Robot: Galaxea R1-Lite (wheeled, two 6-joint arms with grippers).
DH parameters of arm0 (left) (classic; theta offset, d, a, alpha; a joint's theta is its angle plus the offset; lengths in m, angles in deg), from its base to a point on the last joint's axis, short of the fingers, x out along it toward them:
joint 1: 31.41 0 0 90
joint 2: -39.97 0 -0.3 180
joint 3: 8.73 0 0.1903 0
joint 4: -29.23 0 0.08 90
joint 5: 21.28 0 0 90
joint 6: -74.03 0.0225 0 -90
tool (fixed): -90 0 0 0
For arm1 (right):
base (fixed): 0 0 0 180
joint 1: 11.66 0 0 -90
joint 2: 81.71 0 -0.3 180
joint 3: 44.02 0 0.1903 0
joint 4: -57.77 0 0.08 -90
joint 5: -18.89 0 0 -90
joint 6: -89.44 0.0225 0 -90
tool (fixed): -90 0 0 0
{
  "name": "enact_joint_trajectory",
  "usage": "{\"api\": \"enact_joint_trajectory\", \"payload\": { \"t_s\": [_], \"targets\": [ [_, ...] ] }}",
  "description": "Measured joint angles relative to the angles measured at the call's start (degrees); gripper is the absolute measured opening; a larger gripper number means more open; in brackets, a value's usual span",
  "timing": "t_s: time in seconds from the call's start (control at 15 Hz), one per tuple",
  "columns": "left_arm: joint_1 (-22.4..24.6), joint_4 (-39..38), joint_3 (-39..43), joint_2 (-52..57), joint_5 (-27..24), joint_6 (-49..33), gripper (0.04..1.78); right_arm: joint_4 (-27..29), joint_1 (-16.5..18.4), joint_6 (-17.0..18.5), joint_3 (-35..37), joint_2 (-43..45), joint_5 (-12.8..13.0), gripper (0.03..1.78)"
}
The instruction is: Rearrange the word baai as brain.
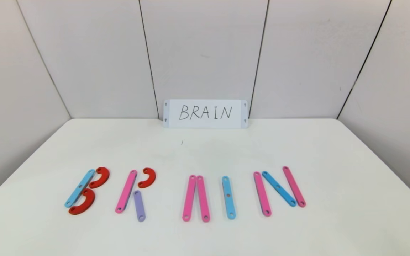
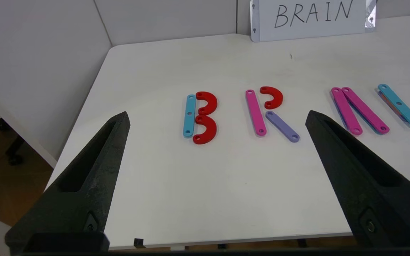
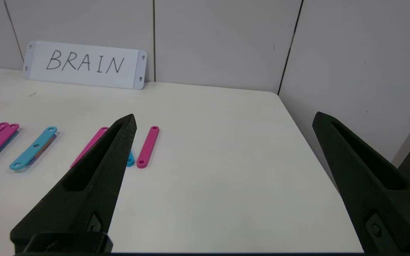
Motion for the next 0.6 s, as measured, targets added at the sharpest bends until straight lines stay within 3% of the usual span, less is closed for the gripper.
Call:
{"api": "enact_joint_trajectory", "payload": {
  "t_s": [0.27, 0.6],
  "targets": [
    [-1.8, -6.6, 8.4, 6.6, 0.2, 1.5, 1.73, -6.2, 0.0, -1.9, 4.2, 0.1, 0.3, 1.74],
    [-2.0, -23.6, 23.8, 12.1, 1.7, 2.7, 1.73, -5.2, 0.0, -2.3, 4.9, 0.1, 2.8, 1.74]
  ]
}}
